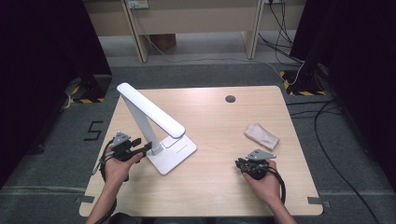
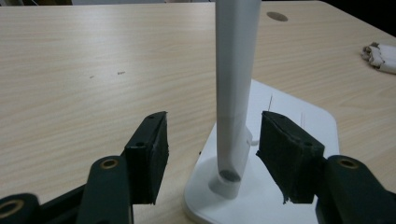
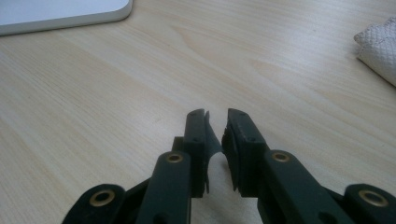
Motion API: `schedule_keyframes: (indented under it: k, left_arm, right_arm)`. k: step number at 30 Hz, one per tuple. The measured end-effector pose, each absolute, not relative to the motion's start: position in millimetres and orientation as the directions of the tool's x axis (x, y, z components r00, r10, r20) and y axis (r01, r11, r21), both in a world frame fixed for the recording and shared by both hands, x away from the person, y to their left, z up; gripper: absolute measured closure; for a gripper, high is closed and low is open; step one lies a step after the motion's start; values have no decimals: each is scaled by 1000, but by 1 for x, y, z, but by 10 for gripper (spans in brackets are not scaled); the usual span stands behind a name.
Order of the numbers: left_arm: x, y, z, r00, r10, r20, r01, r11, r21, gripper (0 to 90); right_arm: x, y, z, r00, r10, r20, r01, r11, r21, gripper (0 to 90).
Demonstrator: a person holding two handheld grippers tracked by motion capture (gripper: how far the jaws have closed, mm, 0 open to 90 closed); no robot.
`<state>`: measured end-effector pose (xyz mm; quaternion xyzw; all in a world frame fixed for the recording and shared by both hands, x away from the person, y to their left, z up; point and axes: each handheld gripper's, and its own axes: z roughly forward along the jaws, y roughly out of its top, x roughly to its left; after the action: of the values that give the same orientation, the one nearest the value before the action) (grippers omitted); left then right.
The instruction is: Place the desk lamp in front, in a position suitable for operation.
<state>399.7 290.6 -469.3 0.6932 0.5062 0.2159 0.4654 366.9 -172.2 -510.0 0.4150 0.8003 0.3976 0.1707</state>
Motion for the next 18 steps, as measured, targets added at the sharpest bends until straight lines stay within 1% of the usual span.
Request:
schedule_keyframes:
  k: [3,5,10,13,15,18]
  left_arm:
    - [403,290,-466,395,904,-162,490,-58,870,451]
    - [407,286,-462,420,894,-153,476,-73,877,483]
    - [407,275,-459,446,886,-129,455,-100,885,607]
    - [404,271,-458,432,897,-94,450,-124,884,628]
    - [403,269,-458,428,898,-103,453,-115,884,631]
    - [394,258,-456,455,884,-107,459,-130,879,636]
  right_arm:
    - [366,-172,-510,-597,801,56,531,341,776,786]
    - [366,-171,-510,-599,799,53,528,345,776,784]
    - [366,-170,-510,-602,796,54,526,346,777,783]
    - [365,-169,-510,-606,794,53,526,350,775,780]
    - [365,-169,-510,-607,793,51,526,352,774,779]
    - [366,-166,-510,-614,787,57,527,355,772,775]
